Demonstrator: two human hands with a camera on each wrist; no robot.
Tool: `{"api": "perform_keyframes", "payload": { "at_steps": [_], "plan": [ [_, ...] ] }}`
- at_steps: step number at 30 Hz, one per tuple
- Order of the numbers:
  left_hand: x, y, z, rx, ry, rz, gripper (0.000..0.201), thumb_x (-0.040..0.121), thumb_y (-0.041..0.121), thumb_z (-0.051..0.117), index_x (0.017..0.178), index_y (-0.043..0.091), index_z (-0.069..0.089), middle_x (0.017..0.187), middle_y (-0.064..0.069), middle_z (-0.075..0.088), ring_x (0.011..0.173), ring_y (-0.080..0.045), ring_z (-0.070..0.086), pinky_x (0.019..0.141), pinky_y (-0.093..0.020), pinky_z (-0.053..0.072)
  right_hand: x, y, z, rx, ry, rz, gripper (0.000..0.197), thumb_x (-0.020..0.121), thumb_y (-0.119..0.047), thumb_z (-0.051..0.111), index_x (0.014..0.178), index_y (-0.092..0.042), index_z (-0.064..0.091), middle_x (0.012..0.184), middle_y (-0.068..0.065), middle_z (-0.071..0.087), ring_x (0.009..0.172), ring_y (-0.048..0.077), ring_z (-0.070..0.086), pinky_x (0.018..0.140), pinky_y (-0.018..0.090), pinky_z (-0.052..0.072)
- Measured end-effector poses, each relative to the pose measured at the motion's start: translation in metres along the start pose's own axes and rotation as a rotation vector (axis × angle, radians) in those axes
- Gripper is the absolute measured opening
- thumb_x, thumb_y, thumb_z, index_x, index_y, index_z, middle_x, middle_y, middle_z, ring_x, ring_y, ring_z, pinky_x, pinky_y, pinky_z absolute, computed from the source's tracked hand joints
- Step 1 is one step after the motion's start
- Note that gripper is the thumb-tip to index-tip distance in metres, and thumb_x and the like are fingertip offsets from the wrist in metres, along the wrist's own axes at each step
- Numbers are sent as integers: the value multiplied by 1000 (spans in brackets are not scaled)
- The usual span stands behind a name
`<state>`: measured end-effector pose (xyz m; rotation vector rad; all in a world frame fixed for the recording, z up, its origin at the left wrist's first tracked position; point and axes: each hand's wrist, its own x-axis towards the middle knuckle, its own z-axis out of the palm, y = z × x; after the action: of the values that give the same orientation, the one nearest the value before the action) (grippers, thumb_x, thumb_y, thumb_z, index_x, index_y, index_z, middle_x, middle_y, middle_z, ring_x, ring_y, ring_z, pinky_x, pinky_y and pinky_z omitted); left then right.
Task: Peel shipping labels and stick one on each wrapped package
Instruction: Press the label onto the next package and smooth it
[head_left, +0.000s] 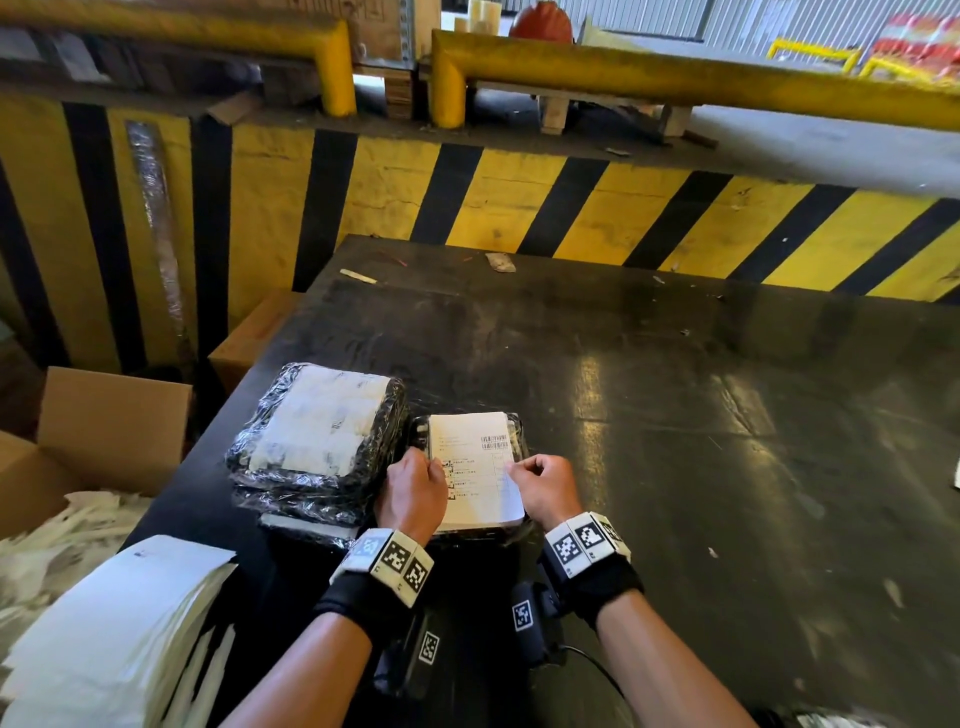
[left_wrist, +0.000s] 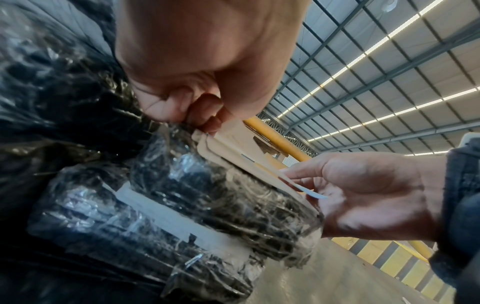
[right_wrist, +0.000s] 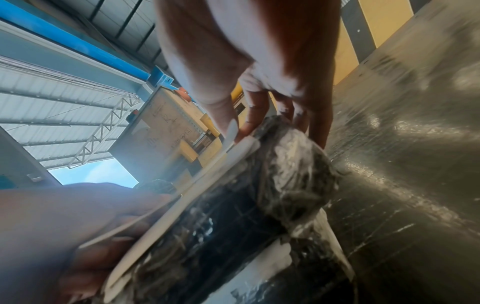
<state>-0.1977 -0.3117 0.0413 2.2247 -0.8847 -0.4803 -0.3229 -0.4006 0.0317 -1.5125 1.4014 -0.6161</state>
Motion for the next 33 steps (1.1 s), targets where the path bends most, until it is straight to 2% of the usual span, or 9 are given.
{"api": "perform_keyframes", "payload": {
  "at_steps": [8, 11, 17, 21, 24, 26, 28, 30, 33],
  "plan": [
    [3, 4, -2, 54, -51, 8, 22, 98, 12, 41, 95, -4, 54, 94, -13, 55, 71, -19, 50, 49, -22, 35, 6, -5, 2, -112, 10, 54, 27, 78, -12, 64, 54, -12, 51, 57, 1, 53, 61, 20, 52, 55, 25, 40],
    [4, 6, -2, 91, -53, -8, 21, 97, 15, 42, 95, -3, 53, 99, -16, 58, 72, -21, 52, 58, -29, 40, 8, -11, 1, -230, 1, 49, 30, 78, -13, 63, 52, -12, 48, 57, 2, 53, 57, 19, 51, 51, 24, 39],
    [-3, 14, -14, 234, -140, 8, 21, 101, 20, 40, 95, 4, 53, 91, -6, 50, 78, -20, 53, 68, -27, 44, 13, -22, -8, -612, -41, -63, 30, 74, -38, 74, 72, -16, 54, 94, 8, 67, 91, 30, 64, 77, 38, 53],
    [-19, 1, -11, 275, -54, 163, 25, 98, 16, 44, 120, 5, 47, 110, -8, 57, 94, -21, 57, 72, -25, 43, 8, -11, -22, -574, -120, -185, 41, 76, -37, 72, 102, -15, 51, 108, 6, 62, 99, 25, 59, 80, 36, 50],
    [-30, -18, 1, 333, -36, 409, 36, 96, 22, 48, 129, 9, 41, 137, -13, 41, 121, -23, 39, 92, -28, 42, -7, 12, -23, -530, -256, -320, 56, 84, -36, 63, 135, -26, 41, 136, 5, 51, 124, 27, 48, 103, 44, 42],
    [-34, -31, 7, 386, -141, 442, 52, 100, 37, 28, 147, 13, 22, 159, -12, 7, 146, -25, 5, 118, -41, 18, -20, 26, -21, -526, -284, -350, 59, 92, -38, 54, 145, -26, 31, 153, 5, 32, 138, 28, 32, 114, 42, 27],
    [-37, -41, 11, 421, -238, 421, 73, 89, 58, -7, 152, 22, -3, 154, 3, -25, 143, -13, -24, 118, -37, -8, -31, 35, -20, -541, -265, -350, 57, 96, -39, 46, 148, -28, 25, 158, 4, 16, 143, 26, 20, 115, 37, 18],
    [-36, -47, 13, 440, -256, 438, 89, 72, 68, -24, 150, 27, -12, 147, 7, -34, 138, -8, -31, 115, -35, -13, -37, 40, -20, -632, -204, -434, 53, 98, -41, 38, 148, -28, 23, 160, 2, 10, 145, 24, 15, 116, 38, 17],
    [-33, -47, 10, 431, -289, 416, 74, 85, 64, -12, 149, 28, -14, 150, 9, -33, 136, -7, -33, 115, -35, -13, -49, 42, -18, -935, -116, -695, 46, 94, -34, 33, 137, -22, 46, 151, 2, 37, 139, 23, 30, 107, 43, 38]
  ]
}}
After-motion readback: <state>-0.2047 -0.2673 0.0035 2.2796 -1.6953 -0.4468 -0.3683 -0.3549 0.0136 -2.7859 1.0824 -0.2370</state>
